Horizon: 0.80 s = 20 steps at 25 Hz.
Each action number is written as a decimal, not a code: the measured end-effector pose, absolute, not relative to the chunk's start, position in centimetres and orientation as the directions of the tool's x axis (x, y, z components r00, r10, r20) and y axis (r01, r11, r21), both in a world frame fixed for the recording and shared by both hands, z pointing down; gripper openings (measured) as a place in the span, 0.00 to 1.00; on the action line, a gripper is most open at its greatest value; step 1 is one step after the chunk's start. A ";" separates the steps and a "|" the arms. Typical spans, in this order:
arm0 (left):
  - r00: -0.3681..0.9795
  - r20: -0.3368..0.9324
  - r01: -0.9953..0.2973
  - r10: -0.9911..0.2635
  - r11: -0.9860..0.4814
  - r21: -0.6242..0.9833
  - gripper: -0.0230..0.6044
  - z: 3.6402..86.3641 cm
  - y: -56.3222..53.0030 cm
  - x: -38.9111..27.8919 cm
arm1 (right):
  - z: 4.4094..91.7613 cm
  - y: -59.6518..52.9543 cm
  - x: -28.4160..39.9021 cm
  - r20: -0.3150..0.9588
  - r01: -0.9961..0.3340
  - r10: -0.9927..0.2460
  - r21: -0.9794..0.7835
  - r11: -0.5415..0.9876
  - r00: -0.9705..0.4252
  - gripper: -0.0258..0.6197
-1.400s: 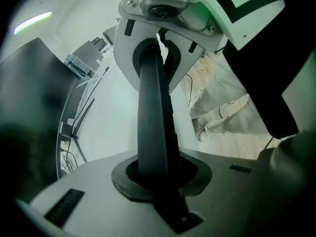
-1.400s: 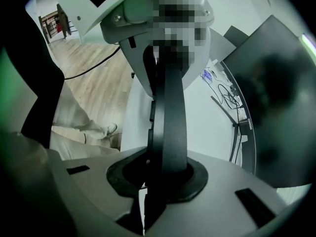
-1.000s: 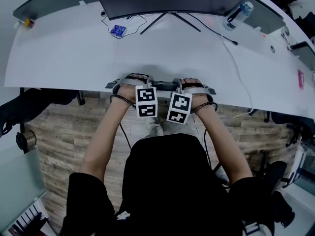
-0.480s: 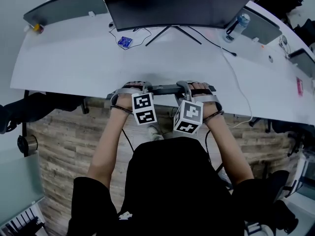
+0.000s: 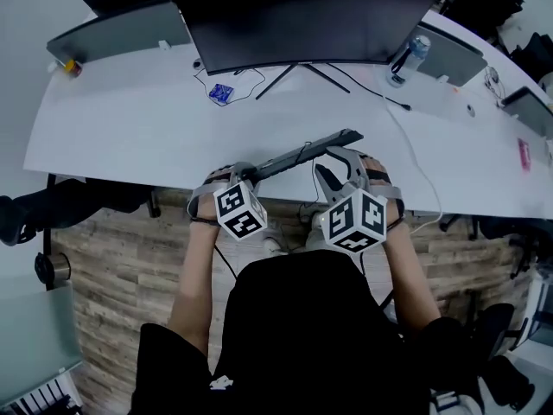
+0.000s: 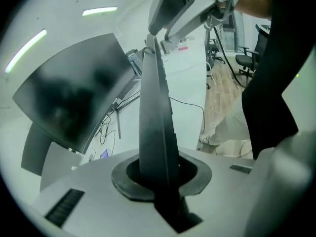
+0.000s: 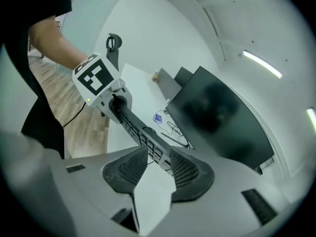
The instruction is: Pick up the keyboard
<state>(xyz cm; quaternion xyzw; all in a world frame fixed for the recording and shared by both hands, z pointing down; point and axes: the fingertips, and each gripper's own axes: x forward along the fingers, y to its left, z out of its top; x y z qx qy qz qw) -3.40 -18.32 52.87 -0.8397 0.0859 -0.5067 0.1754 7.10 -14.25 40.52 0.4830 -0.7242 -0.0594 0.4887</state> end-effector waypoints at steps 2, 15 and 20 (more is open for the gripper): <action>0.499 0.796 -0.030 -0.343 -0.925 -0.380 0.16 51.9 -18.3 -3.7 | 39.7 -14.0 7.5 0.626 -0.688 -0.777 0.536 0.490 -0.066 0.26; 0.648 0.650 -0.273 -0.396 -0.918 -0.287 0.16 47.6 -17.9 -5.1 | 39.6 -12.7 9.4 0.529 -0.868 -0.849 0.410 0.280 -0.025 0.14; 0.672 0.603 -0.348 -0.430 -0.902 -0.255 0.16 46.1 -17.3 -5.5 | 38.9 -12.2 10.3 0.477 -0.902 -0.879 0.372 0.219 -0.017 0.10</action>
